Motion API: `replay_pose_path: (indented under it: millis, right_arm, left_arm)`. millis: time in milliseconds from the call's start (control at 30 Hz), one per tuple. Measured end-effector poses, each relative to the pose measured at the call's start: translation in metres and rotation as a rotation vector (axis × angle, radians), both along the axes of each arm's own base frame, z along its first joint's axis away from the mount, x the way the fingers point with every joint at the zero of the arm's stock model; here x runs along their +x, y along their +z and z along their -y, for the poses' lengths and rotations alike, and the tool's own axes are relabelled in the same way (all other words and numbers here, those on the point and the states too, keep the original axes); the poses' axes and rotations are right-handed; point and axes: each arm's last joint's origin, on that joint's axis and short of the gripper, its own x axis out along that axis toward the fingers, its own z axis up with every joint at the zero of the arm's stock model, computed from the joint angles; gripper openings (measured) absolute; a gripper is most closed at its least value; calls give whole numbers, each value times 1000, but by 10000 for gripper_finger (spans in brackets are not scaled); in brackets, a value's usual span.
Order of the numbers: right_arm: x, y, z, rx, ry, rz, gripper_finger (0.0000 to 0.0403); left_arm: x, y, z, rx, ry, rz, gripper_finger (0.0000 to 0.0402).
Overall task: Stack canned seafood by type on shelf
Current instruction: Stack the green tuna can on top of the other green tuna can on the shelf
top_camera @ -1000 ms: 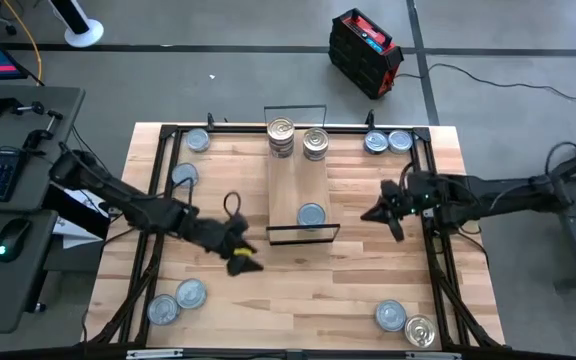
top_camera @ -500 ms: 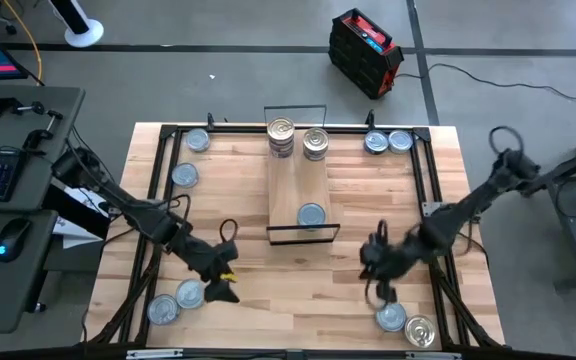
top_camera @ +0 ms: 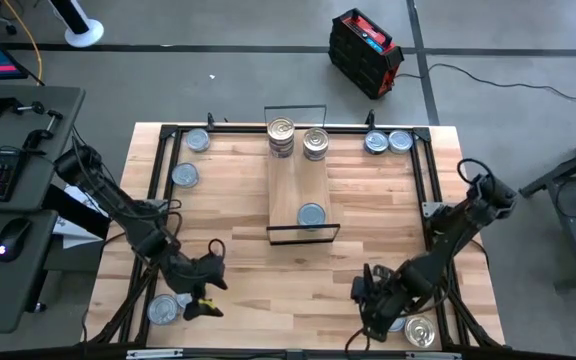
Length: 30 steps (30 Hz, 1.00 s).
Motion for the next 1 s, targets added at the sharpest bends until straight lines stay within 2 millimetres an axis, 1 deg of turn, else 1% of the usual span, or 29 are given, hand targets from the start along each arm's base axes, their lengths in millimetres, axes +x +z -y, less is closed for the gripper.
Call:
replay_pose_path:
  millis: [100,200,333,467,600,667,833,1000]
  right_arm:
    - [-3,2,-1,-6,-26,-27,0]
    - [-7,1,-3,-11,-42,-47,0]
    - [-13,1,-8,-9,-22,-47,0]
    - [-22,1,-18,3,-11,-48,0]
    - [-37,1,-30,7,-8,-45,0]
    - [-46,1,-36,7,-10,-43,0]
    - [-63,0,-48,15,-18,-62,0]
    - [-71,-12,-54,-43,-22,-109,0]
  left_arm:
    - [-1,0,1,29,-38,25,390]
    - [1,2,1,19,-32,41,390]
    - [3,4,2,28,-50,83,390]
    - [4,4,1,60,-48,111,390]
    - [7,9,3,29,-45,169,390]
    - [8,11,3,36,-13,202,390]
    - [10,12,0,19,161,208,390]
    - [14,12,-5,20,220,214,390]
